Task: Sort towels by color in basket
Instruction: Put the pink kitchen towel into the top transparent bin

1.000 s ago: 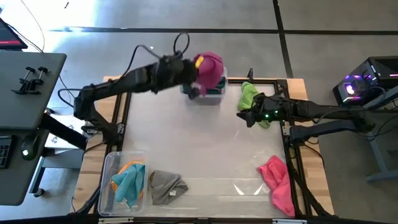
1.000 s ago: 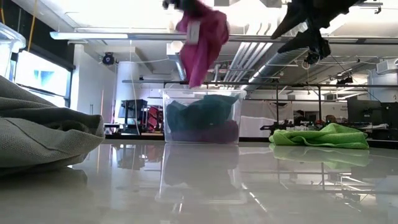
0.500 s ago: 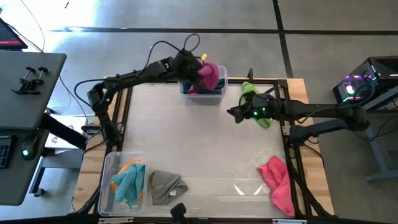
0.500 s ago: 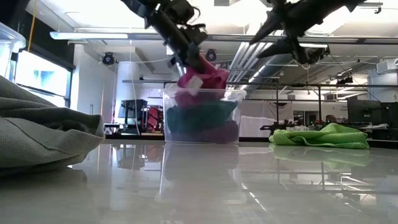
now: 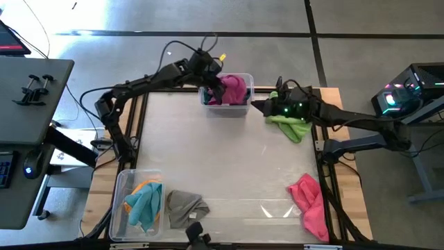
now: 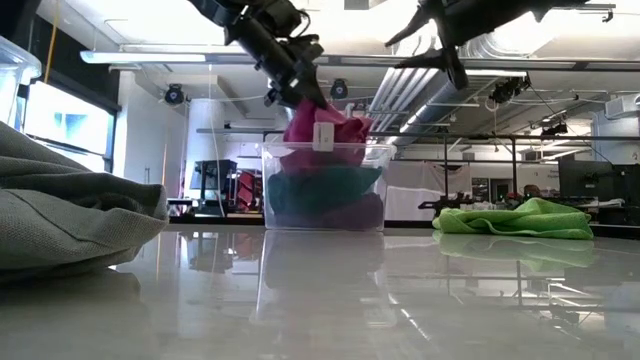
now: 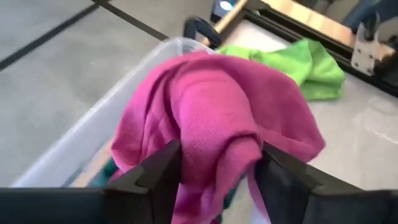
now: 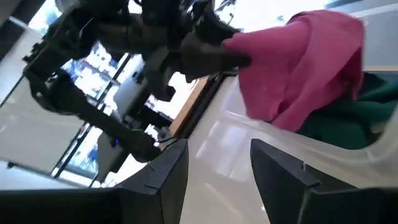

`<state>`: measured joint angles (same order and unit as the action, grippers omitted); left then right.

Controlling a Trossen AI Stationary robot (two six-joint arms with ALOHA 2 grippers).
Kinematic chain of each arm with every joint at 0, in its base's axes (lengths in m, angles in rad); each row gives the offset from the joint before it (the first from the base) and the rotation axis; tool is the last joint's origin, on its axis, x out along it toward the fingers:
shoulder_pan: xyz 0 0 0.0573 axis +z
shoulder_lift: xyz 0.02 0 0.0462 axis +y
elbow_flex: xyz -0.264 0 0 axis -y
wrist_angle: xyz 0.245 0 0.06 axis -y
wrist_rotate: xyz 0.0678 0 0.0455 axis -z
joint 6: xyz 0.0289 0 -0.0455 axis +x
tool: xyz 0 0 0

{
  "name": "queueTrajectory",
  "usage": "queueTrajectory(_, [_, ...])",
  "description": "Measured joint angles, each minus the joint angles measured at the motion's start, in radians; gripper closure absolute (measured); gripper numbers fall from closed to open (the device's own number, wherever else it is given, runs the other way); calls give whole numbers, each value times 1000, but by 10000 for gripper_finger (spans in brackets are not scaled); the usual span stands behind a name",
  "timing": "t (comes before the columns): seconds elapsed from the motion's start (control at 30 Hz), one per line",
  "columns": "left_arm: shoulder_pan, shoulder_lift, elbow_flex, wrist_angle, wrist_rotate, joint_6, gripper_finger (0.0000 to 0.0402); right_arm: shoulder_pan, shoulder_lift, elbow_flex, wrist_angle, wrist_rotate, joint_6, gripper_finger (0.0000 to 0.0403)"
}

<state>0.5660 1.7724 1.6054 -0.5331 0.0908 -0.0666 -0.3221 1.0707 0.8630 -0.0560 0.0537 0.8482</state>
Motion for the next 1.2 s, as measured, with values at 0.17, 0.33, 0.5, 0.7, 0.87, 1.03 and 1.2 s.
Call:
queueTrajectory(0.17, [32, -11, 0, -3, 21, 16, 212, -22, 82, 144, -217, -10, 6, 234])
queueTrajectory(0.33, [50, 21, -14, 2, 151, 37, 228, -63, 235, 335, -358, -42, -138, 234])
queueTrajectory(0.5, [45, 74, -21, 0, 219, 29, 249, -135, 425, 524, -435, -83, -228, 234])
queueTrajectory(0.7, [62, 63, -18, 7, 222, 1, 258, -216, 661, 696, -523, -170, -313, 234])
queueTrajectory(0.87, [96, 28, -14, -4, 129, 63, 258, -269, 805, 826, -665, -321, -382, 234])
queueTrajectory(1.03, [132, -3, -15, -31, 80, 68, 259, -290, 878, 881, -685, -290, -443, 234])
queueTrajectory(1.2, [160, -49, -15, -47, 77, 54, 258, -300, 919, 875, -688, -248, -459, 234])
